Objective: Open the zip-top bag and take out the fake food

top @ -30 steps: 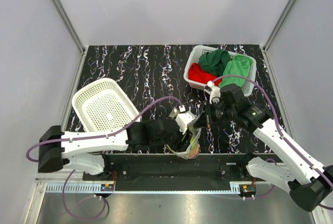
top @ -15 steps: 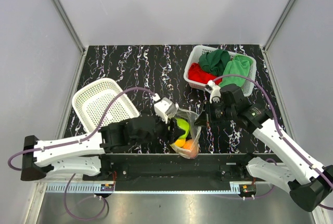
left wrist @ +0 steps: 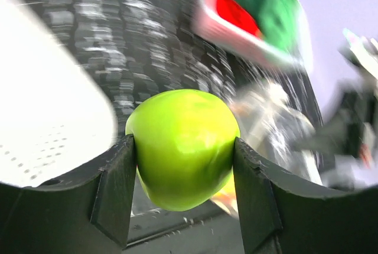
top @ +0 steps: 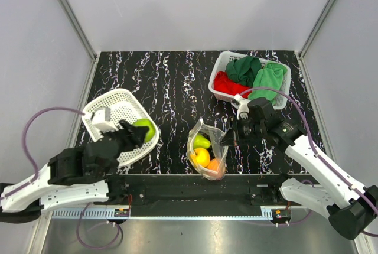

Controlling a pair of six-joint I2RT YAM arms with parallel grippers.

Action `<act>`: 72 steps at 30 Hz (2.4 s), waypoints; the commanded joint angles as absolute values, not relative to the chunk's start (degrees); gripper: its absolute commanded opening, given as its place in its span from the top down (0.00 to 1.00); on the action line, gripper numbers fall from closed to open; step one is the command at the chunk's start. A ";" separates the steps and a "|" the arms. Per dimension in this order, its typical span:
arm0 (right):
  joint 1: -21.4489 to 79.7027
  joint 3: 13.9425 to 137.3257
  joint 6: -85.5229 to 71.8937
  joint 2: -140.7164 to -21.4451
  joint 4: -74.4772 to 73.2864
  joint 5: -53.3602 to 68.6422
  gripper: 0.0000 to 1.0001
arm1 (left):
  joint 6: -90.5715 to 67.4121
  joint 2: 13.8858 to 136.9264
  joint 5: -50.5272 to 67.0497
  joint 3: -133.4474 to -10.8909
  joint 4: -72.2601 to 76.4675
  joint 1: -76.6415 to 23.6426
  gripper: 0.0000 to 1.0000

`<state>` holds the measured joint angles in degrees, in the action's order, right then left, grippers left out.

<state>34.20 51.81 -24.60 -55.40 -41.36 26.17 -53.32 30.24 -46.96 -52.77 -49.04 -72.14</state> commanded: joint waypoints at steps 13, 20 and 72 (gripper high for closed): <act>34.37 50.28 -24.43 -50.36 -39.73 27.16 1.00 | -45.37 42.63 -41.71 -43.36 -44.79 -45.03 1.00; 34.37 51.24 -23.73 -51.68 -41.39 28.04 1.00 | -43.16 44.28 -33.42 -39.03 -35.61 -36.31 1.00; 34.37 51.77 -21.36 -51.77 -41.66 28.57 1.00 | -25.40 78.74 -20.30 -64.95 -24.15 -75.15 0.57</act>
